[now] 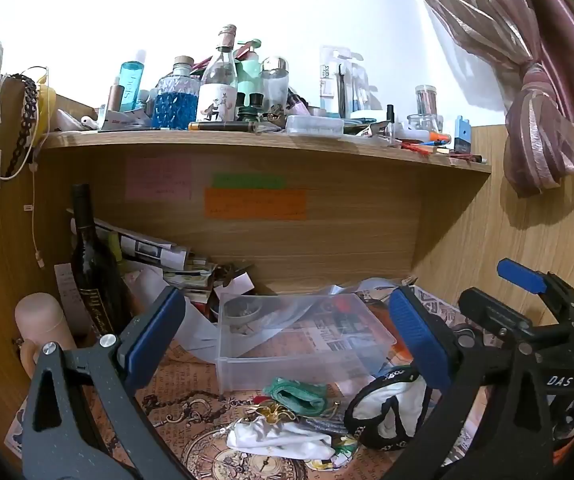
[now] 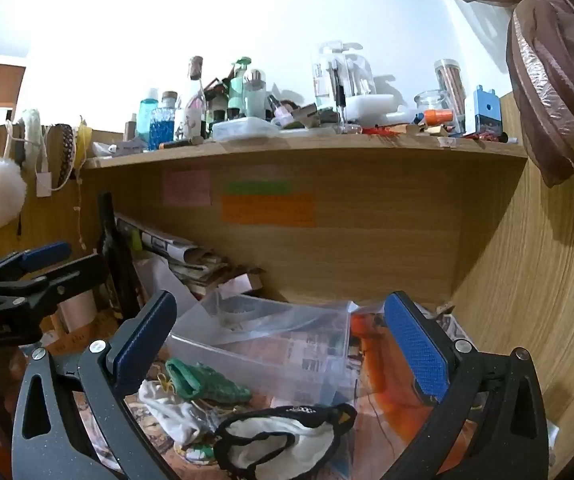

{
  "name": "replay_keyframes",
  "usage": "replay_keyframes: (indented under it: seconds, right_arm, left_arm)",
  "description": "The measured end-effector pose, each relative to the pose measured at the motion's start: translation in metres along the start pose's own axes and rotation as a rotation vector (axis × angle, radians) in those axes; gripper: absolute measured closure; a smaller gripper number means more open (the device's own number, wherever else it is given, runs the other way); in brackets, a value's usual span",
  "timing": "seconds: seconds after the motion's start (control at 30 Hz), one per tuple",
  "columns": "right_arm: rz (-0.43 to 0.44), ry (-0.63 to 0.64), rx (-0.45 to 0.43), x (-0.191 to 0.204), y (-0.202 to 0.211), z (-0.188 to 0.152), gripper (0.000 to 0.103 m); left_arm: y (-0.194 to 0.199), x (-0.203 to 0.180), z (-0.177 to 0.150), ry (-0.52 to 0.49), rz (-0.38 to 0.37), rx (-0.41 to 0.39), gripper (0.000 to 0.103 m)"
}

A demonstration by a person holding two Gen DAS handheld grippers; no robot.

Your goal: Organize soft objects

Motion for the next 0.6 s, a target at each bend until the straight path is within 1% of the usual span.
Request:
replay_keyframes:
  seconds: [0.1, 0.13, 0.6]
  right_arm:
    - [0.0, 0.0, 0.001, 0.0008, -0.004, 0.0015, 0.0]
    - [-0.001, -0.008, -0.032, -0.0009, 0.002, 0.0005, 0.0]
    - [-0.001, -0.008, -0.014, 0.0019, 0.0021, 0.001, 0.0]
  left_arm:
    - [-0.0003, -0.0005, 0.0, -0.004, -0.001, 0.009, 0.0]
    - [-0.0001, -0.0006, 0.0, -0.004, -0.002, 0.01, 0.0]
    - [-0.006, -0.0011, -0.0016, -0.003, -0.004, 0.014, 0.0]
Point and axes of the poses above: each gripper's, at about its wrist camera, not at the fingertips, and y roughly against the way its jaws point, x to its left, z to its top, the point moved 1 cm from there along -y, roughly the way its jaws point, and after that the axes turned 3 degrees about -z, right-handed, at the moved point
